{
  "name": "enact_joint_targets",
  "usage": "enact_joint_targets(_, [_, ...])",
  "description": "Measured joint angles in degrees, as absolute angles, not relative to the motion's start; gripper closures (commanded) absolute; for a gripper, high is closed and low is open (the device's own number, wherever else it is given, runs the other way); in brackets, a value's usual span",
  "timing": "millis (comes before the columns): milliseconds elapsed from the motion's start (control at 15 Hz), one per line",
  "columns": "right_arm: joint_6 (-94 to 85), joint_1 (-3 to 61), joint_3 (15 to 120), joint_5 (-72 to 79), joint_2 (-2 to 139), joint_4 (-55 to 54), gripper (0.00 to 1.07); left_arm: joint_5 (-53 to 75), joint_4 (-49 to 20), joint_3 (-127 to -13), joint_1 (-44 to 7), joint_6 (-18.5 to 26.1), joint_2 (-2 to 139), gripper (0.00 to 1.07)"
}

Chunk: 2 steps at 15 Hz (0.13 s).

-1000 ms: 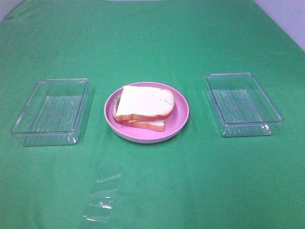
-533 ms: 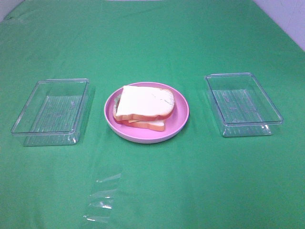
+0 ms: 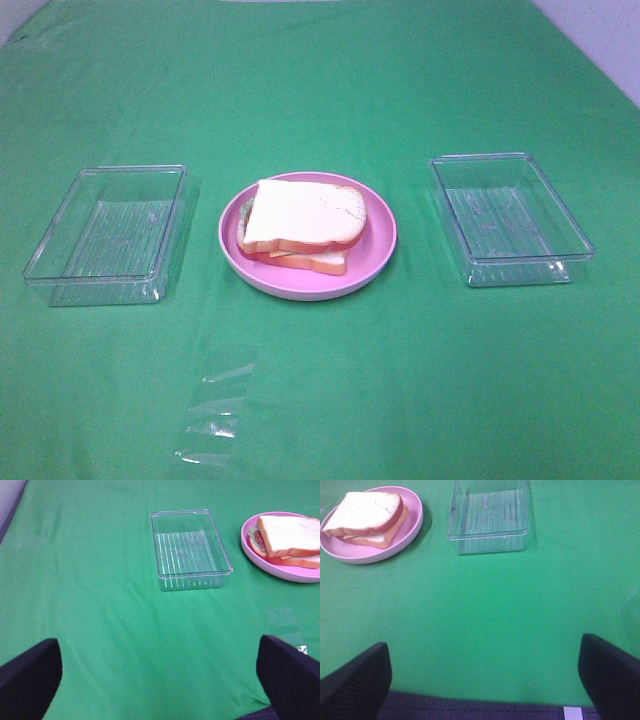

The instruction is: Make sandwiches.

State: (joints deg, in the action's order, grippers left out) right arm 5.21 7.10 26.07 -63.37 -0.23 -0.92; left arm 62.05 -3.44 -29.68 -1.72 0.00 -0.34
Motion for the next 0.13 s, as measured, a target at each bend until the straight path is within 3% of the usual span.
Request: enact_joint_targets(133, [5.2, 7.1, 26.1, -63.4, -0.2, -0.9, 0.11, 62.1, -3.4, -29.7, -1.7, 0.0, -0.3, 0.09])
